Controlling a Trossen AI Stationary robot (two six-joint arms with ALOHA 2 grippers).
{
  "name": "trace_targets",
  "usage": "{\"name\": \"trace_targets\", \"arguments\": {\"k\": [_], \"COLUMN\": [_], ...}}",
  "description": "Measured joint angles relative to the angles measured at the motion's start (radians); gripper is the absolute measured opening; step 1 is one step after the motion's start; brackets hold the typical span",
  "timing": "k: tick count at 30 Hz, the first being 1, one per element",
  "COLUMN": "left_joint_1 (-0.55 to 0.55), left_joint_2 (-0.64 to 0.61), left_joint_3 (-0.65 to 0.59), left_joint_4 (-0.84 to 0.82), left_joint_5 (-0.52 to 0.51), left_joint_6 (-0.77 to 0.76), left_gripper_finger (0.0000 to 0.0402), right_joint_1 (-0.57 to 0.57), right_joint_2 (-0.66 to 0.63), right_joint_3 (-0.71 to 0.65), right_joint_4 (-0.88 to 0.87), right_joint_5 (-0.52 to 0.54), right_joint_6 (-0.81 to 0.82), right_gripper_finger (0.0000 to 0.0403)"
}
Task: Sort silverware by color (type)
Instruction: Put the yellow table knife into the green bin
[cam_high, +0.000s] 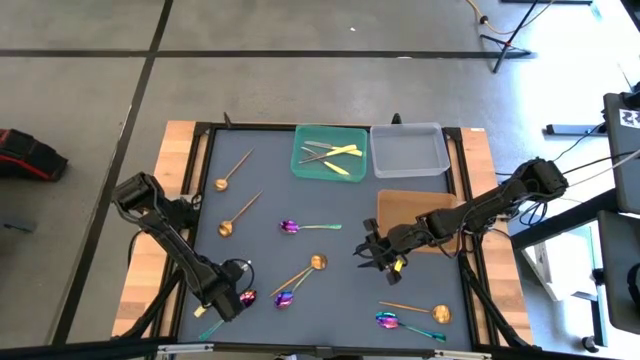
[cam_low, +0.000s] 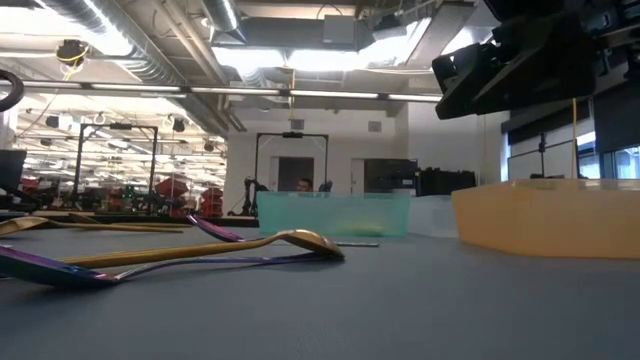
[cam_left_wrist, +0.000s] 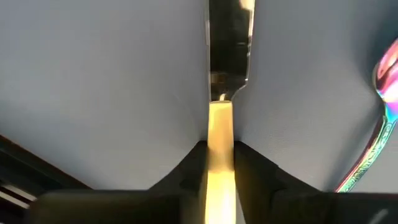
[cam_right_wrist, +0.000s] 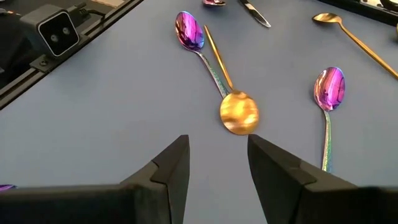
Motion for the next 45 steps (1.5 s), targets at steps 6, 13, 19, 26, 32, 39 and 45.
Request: {"name": "trace_targets", "arguments": {"k": [6,13,19,26,32,39,45], "left_joint_1": [-0.001,0.006,0.084,0.249,0.4,0.603,0.784], "left_joint_2": [0.004,-0.009,-0.014,-0.038,-0.088,-0.097,-0.097], "left_joint_3": [0.04,0.154,0.255,0.368,0.407,0.407,0.407], "left_joint_4": [-0.063,-0.207,-0.252,-0.265,-0.265,-0.226,-0.109], "left_joint_5": [-0.027,-0.24,-0.412,-0.538,-0.608,-0.622,-0.625], "left_joint_6": [0.028,0.065,0.255,0.588,0.842,1.156,1.439], "left_gripper_finger": [0.0038,0.0056,0.0056,0.0057,0.0058,0.0058,0.0059], "right_joint_1": [0.0,0.0,0.0,0.0,0.0,-0.1,-0.245], "right_joint_2": [0.0,0.0,0.0,-0.054,-0.152,-0.266,-0.327], "right_joint_3": [0.0,0.0,0.0,0.0,-0.024,-0.164,-0.218], "right_joint_4": [0.001,0.001,0.0,-0.097,-0.166,-0.103,-0.035], "right_joint_5": [0.0,0.067,0.157,0.218,0.19,0.146,0.146], "right_joint_6": [-0.01,-0.013,-0.016,-0.019,-0.027,-0.095,-0.146], "right_gripper_finger": [0.0152,0.0152,0.0152,0.0152,0.0152,0.0152,0.0152]}}
